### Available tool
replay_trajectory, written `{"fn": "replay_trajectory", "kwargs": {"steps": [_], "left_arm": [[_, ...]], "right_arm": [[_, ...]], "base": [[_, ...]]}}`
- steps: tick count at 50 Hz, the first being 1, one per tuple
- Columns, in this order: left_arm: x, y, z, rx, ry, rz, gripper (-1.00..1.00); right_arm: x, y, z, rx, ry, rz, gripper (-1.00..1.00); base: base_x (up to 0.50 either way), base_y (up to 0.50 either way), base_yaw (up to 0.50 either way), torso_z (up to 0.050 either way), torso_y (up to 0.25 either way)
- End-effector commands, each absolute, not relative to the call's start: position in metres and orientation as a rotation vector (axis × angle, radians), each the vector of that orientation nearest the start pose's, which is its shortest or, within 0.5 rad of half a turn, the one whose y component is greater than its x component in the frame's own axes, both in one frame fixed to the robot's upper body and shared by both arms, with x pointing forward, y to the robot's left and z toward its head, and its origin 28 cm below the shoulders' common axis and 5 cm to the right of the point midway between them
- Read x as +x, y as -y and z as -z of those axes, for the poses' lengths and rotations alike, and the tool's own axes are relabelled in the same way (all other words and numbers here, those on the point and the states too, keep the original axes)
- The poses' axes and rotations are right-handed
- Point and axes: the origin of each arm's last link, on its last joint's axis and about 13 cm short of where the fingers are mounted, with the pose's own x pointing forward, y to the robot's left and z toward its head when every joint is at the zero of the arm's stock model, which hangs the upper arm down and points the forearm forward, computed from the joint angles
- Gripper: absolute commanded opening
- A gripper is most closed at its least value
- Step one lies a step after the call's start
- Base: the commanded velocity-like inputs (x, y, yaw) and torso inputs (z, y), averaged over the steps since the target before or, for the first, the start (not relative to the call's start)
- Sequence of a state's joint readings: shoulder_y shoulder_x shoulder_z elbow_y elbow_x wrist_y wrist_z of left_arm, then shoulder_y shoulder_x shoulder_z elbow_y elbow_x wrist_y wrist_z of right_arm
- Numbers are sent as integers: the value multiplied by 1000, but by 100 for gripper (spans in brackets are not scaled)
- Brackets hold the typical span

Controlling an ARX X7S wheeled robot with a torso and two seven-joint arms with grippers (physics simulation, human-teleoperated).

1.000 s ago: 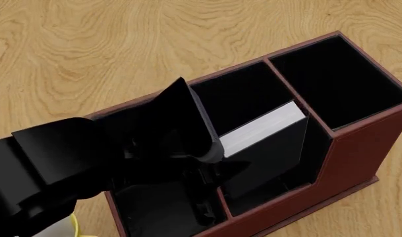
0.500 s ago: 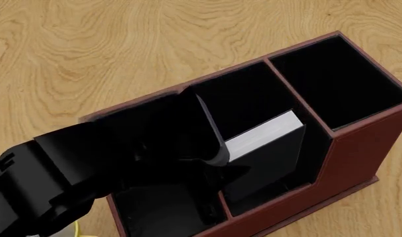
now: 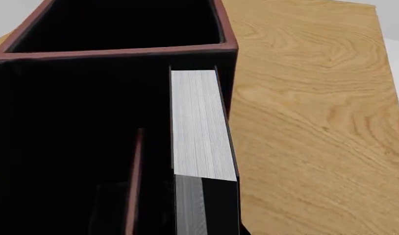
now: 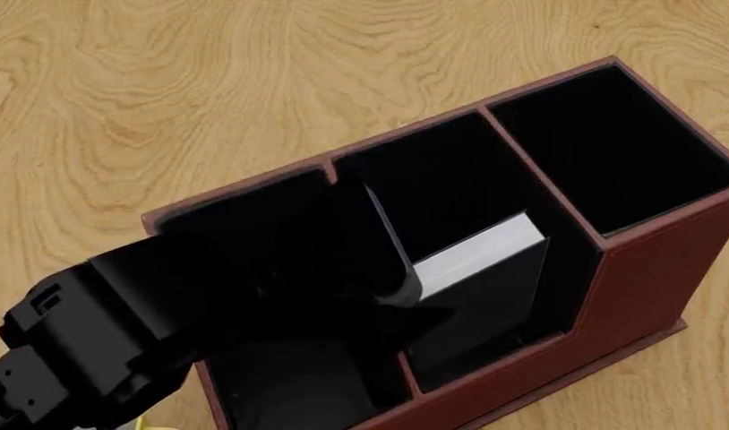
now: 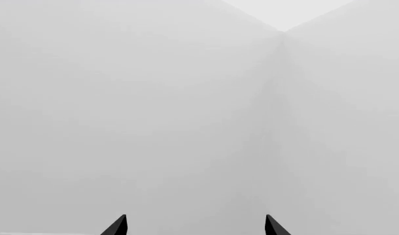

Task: Pick up the book and place it in the back compartment of the caddy.

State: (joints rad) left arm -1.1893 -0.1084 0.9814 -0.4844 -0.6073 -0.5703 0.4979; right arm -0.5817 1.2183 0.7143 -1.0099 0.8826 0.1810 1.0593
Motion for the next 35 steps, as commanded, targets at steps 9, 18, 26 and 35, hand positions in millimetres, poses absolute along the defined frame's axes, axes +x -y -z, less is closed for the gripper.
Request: {"fn": "replay_trajectory", "kwargs": {"steps": [9, 18, 26, 35], "left_arm": [[378, -108, -180, 329, -264, 1118, -100], [379, -107, -174, 336, -275, 1119, -100], [379, -106, -172, 340, -280, 1120, -100], [381, -105, -165, 351, -290, 1118, -100]], "right_arm": [[125, 193, -247, -271, 546, 419, 100], [126, 193, -247, -272, 544, 419, 100], [126, 194, -245, -271, 542, 420, 100], [126, 194, -244, -270, 540, 422, 100]], "base": [[0, 0, 0, 0, 1], [0, 0, 0, 1, 1], [0, 0, 0, 0, 1], [0, 0, 0, 0, 1]]}}
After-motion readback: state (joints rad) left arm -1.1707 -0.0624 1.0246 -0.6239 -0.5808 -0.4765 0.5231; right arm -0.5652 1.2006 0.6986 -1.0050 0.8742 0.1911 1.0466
